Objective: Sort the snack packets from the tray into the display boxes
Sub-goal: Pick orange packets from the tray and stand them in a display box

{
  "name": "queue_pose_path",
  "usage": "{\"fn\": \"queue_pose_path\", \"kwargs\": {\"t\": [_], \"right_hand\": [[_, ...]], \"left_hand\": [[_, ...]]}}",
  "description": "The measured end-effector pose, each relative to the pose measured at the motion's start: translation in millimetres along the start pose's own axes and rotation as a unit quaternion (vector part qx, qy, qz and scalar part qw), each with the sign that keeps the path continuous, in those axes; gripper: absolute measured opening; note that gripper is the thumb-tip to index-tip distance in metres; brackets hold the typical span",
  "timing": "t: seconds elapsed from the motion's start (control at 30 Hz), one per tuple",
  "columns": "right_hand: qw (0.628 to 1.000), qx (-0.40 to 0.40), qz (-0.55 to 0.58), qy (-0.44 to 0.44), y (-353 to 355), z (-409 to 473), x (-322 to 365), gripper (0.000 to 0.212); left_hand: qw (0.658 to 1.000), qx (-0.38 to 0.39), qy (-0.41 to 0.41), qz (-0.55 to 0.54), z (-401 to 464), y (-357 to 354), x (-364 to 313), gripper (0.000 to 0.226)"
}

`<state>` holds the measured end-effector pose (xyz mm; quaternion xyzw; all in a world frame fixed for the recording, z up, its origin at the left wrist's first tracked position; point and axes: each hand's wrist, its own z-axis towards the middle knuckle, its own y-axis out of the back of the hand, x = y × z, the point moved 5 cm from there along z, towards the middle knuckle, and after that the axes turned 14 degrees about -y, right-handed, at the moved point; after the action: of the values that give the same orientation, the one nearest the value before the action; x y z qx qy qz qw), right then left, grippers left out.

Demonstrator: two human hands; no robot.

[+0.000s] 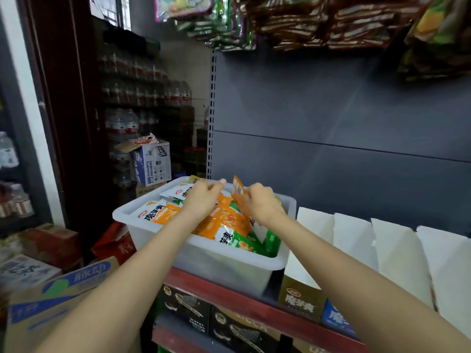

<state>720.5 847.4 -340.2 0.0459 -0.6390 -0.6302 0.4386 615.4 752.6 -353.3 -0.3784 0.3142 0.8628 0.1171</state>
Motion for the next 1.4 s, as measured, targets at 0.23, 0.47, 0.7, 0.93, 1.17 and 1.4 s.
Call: {"fn": "queue_pose_path", "kwargs": {"t": [0.23, 0.47, 0.7, 0.93, 1.17, 1.4], "right_hand": [[0.973, -0.086, -0.105, 0.186, 26.6, -34.1, -3.4, 0.047], [0.97, -0.163, 0.076, 0.166, 79.9, -68.9, -45.6, 0.025], [0.86, -0.03, 0.503, -0.083, 112.0, -89.9, -126.7, 0.053], [0.859, -0.132, 0.485, -0.103, 168.4, -126.4, -214.2, 0.064], [0.875, -0.242, 0.393, -0.144, 220.8, -161.8, -283.6, 0.077], [0.921, -0.23, 0.267, -0.168, 237.0, -183.5, -317.2, 0.067]], "left_hand": [[0.886, -0.05, 0.187, -0.421, -19.0, -6.4, -22.3, 0.068], [0.88, -0.042, 0.1, -0.463, -42.4, -22.5, -65.3, 0.022], [0.904, -0.02, 0.072, -0.422, -61.0, -91.6, -121.6, 0.044], [0.955, 0.117, -0.065, -0.266, -86.5, -176.9, -185.9, 0.049], [0.953, 0.185, -0.159, -0.181, -114.3, -235.3, -232.3, 0.037], [0.954, 0.231, -0.189, 0.01, -134.7, -264.5, -239.3, 0.06]]}}
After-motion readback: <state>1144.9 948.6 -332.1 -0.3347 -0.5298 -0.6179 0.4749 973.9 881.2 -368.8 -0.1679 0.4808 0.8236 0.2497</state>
